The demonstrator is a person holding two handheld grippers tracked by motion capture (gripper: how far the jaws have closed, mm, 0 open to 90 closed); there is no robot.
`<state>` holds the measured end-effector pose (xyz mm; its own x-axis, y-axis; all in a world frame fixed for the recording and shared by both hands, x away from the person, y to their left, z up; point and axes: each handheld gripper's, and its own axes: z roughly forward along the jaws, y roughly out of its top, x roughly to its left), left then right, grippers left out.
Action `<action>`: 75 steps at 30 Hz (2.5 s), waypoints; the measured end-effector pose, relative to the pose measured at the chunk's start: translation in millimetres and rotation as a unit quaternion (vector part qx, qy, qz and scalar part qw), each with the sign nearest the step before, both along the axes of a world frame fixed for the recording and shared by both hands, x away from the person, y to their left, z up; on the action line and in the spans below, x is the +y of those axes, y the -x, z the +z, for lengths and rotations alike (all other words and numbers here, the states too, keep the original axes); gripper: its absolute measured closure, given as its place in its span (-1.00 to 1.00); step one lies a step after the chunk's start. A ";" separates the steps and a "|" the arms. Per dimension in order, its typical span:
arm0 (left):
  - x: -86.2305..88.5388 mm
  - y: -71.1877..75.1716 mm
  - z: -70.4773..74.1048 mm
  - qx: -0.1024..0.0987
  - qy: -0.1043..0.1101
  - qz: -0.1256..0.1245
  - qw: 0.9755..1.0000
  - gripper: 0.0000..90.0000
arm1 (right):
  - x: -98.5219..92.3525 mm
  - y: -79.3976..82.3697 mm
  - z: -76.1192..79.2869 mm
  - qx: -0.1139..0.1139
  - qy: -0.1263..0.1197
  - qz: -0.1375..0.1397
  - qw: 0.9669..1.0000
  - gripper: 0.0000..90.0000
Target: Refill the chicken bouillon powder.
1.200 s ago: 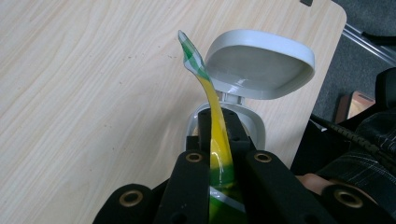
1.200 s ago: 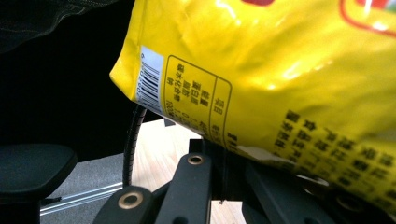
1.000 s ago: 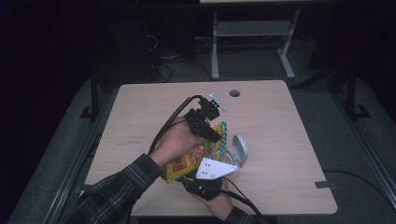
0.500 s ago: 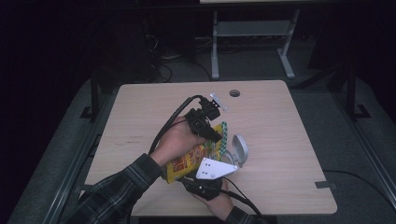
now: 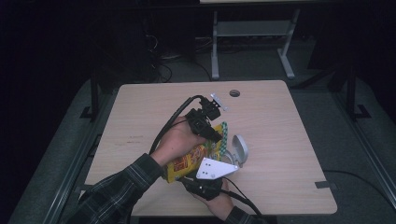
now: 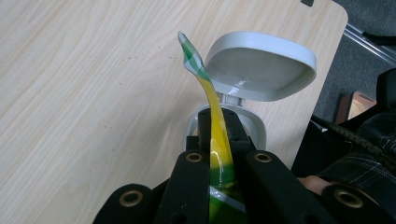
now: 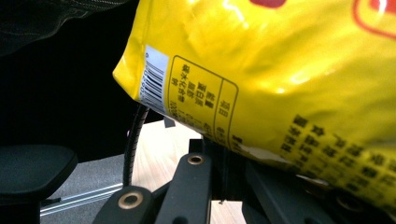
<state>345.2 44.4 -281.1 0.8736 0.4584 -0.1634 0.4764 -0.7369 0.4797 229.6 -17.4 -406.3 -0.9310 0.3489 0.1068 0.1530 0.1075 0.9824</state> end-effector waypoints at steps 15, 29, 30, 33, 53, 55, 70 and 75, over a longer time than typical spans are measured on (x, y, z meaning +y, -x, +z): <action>-0.5 -1.3 0.4 -0.002 0.000 0.004 1.000 1.00 | -0.7 -1.2 0.4 0.002 0.000 0.000 1.000 1.00; -1.2 -2.8 0.3 -0.002 -0.005 0.004 1.000 1.00 | -0.7 -1.9 0.4 0.006 -0.004 -0.001 1.000 1.00; -1.4 -2.8 0.3 -0.003 -0.006 0.004 1.000 1.00 | -0.7 -2.0 0.5 0.006 -0.004 -0.001 1.000 1.00; -1.9 -2.8 -0.1 -0.005 -0.006 0.004 1.000 1.00 | -0.8 -2.0 0.4 0.007 -0.005 -0.001 1.000 1.00; -4.0 -3.0 0.2 -0.009 -0.009 0.003 1.000 1.00 | -1.3 -1.8 1.0 0.008 -0.006 -0.003 1.000 1.00; -4.1 -3.2 0.2 -0.009 -0.010 0.003 1.000 1.00 | -1.3 -1.7 1.0 0.008 -0.006 -0.002 1.000 1.00; -4.9 -3.3 -0.9 -0.009 -0.012 0.005 1.000 1.00 | -0.9 -1.4 0.9 0.009 -0.007 -0.002 1.000 1.00; -5.0 -3.0 -0.3 -0.010 -0.012 0.004 1.000 1.00 | -1.0 -1.2 1.3 0.010 -0.008 -0.001 1.000 1.00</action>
<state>348.2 39.4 -281.4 0.8728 0.4691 -0.1350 0.4730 -0.7444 0.4713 230.8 -18.3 -405.0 -0.9276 0.3498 0.1310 0.1727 0.0909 0.9808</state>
